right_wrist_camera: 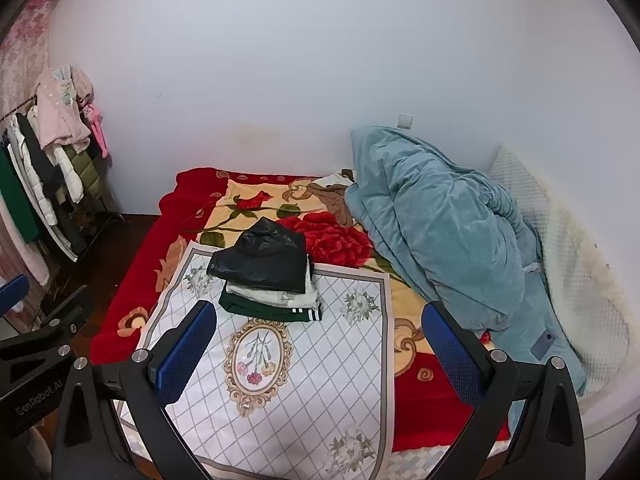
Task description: Fold large clothes
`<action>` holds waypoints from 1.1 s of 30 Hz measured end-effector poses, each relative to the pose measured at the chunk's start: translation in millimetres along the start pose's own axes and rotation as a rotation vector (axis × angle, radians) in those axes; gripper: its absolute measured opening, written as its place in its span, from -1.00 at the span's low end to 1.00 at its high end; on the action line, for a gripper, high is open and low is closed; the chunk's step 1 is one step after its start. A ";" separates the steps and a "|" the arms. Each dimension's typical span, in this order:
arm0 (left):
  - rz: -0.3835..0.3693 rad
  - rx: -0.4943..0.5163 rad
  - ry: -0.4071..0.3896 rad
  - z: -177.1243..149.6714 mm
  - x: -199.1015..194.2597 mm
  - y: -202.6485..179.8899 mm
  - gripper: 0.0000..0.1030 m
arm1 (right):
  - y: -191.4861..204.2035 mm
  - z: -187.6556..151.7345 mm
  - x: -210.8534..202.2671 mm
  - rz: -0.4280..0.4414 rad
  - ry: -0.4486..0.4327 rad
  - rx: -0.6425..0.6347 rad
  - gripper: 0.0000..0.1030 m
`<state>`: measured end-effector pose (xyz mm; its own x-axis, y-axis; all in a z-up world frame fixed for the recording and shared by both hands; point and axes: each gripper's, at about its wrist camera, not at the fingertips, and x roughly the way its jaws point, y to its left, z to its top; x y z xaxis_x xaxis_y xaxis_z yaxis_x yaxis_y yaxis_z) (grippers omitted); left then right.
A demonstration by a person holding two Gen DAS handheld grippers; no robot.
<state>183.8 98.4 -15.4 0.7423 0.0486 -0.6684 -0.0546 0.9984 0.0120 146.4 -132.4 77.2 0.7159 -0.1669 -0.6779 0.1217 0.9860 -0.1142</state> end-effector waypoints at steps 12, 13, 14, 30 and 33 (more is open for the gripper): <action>-0.002 0.005 0.000 0.2 -1.7 -2.4 0.94 | -0.1 -6.4 0.2 -0.004 0.004 0.006 1.00; -0.001 0.005 0.001 0.2 -1.9 -2.5 0.94 | 0.4 -7.5 -0.2 -0.003 0.005 0.008 1.00; -0.002 0.004 0.002 0.1 -2.3 -2.4 0.94 | 0.3 -7.3 0.6 -0.004 0.005 0.006 1.00; -0.013 0.001 0.012 -1.8 -3.0 -0.3 0.94 | -0.5 -13.7 -0.3 -0.010 0.008 0.000 1.00; -0.014 0.000 0.014 -1.8 -2.5 1.5 0.94 | -2.5 -11.3 5.1 -0.006 0.012 -0.011 1.00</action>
<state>180.7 99.7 -15.0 0.7337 0.0347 -0.6786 -0.0444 0.9990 0.0030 142.0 -135.7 65.8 0.7066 -0.1731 -0.6861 0.1187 0.9849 -0.1263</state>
